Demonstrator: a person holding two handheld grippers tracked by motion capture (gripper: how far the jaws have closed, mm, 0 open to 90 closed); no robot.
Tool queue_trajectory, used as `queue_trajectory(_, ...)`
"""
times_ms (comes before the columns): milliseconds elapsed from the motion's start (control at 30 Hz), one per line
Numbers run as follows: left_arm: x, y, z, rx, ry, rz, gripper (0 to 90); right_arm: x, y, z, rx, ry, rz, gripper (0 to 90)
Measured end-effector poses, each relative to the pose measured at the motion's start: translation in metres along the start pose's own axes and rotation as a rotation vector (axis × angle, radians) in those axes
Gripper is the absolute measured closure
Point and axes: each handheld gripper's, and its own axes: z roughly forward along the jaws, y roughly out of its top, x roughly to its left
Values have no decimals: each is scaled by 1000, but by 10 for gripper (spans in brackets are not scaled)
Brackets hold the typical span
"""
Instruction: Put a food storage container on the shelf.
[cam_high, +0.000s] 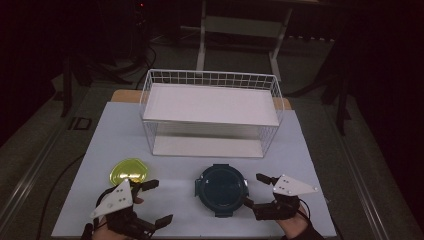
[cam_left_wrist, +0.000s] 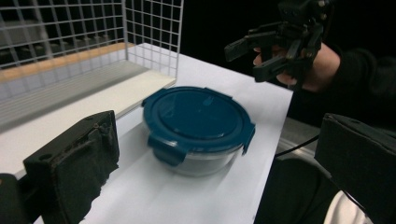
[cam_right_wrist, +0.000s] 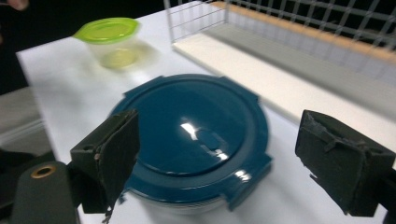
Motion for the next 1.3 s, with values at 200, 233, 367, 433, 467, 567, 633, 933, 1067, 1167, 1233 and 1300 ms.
queue_trajectory(200,9,13,23,30,-1,-31,0,1,6,-8,-12,-20,1,210)
queue_trajectory(233,11,14,26,39,-1,-34,0,1,6,-10,-18,-33,-12,210)
queue_trajectory(367,17,20,38,55,-13,-60,0,3,10,-15,-39,-59,-16,233)
queue_trajectory(433,20,22,45,64,-10,-74,0,3,10,-16,-39,-46,16,232)
queue_trajectory(467,21,22,47,68,-11,-85,0,2,10,-17,-47,-49,29,232)
queue_trajectory(567,26,22,58,92,-18,-126,0,0,9,-17,-56,-66,31,229)
queue_trajectory(633,31,21,65,112,-25,-163,0,-1,9,-18,-69,-68,40,200)
queue_trajectory(933,48,11,95,242,-22,-288,0,-1,8,-20,-80,-105,51,120)
queue_trajectory(1067,55,6,103,288,-22,-370,0,3,7,-18,-90,-138,43,99)
queue_trajectory(1167,60,0,107,313,-25,-453,25,6,7,-15,-90,-137,42,99)
queue_trajectory(1233,62,-4,109,337,-27,-495,32,9,7,-14,-87,-130,29,99)
queue_trajectory(1300,64,-7,111,353,-29,-547,62,11,7,-13,-82,-124,20,100)
